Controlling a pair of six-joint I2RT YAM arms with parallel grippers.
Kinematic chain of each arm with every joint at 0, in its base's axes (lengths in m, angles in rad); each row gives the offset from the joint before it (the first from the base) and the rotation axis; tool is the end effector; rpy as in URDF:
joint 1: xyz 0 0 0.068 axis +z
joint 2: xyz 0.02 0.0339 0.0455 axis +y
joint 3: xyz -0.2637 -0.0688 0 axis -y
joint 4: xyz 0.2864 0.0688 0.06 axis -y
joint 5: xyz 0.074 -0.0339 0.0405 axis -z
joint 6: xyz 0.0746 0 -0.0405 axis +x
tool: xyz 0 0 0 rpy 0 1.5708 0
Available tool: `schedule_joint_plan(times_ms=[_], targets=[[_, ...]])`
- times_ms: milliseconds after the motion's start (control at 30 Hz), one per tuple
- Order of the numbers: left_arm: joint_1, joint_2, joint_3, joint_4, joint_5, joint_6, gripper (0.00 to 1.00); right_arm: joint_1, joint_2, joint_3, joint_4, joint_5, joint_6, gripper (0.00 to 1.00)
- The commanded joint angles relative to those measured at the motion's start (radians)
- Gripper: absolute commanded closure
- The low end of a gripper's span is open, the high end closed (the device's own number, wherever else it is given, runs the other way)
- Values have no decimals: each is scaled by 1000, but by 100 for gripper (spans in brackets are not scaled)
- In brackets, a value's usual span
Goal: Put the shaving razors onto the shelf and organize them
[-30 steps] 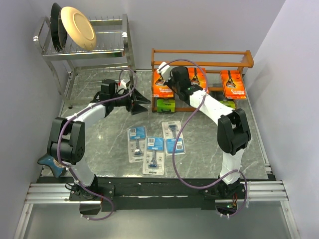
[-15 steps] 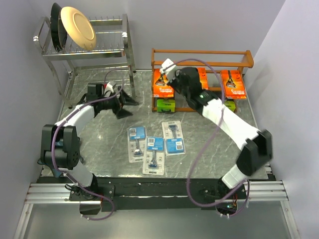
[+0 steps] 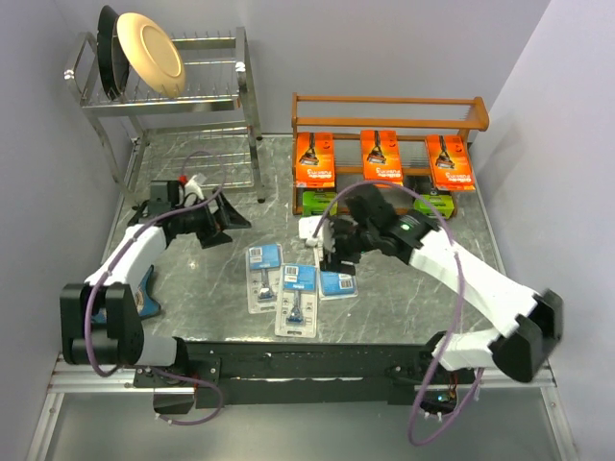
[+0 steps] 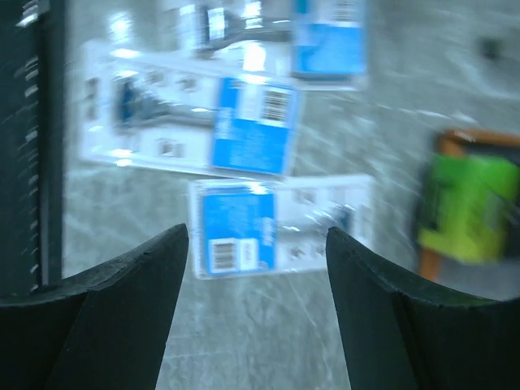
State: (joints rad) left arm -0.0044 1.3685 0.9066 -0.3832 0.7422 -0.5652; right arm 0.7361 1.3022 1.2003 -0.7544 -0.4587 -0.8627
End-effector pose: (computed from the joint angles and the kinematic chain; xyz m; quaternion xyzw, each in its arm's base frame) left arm 0.3355 -0.0519 0.2014 -0.1174 0.8728 -0.4183 0.2222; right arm 0.2249 0.2483 0.2919 -0.7095 0.5790 0.1910 0.3533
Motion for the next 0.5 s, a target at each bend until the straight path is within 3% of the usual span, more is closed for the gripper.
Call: schedule_joint_plan(times_ms=[0, 100, 133, 233, 333, 400, 467], targets=[[76, -101, -52, 6, 14, 31, 1, 49, 158, 126, -140, -115, -139, 26], [98, -183, -67, -49, -104, 22, 1, 95, 261, 192, 13, -22, 182, 31], [107, -207, -74, -68, -181, 11, 0, 106, 267, 177, 77, 35, 432, 30], [139, -276, -115, -79, -225, -34, 1, 137, 296, 138, 179, 167, 800, 31], [196, -313, -158, -57, -204, -102, 1, 146, 264, 27, 219, 192, 1079, 42], [218, -333, -178, -52, -198, -131, 1, 170, 262, -2, 219, 203, 1155, 51], [242, -348, -189, -55, -195, -137, 0, 193, 278, -10, 214, 216, 1205, 48]])
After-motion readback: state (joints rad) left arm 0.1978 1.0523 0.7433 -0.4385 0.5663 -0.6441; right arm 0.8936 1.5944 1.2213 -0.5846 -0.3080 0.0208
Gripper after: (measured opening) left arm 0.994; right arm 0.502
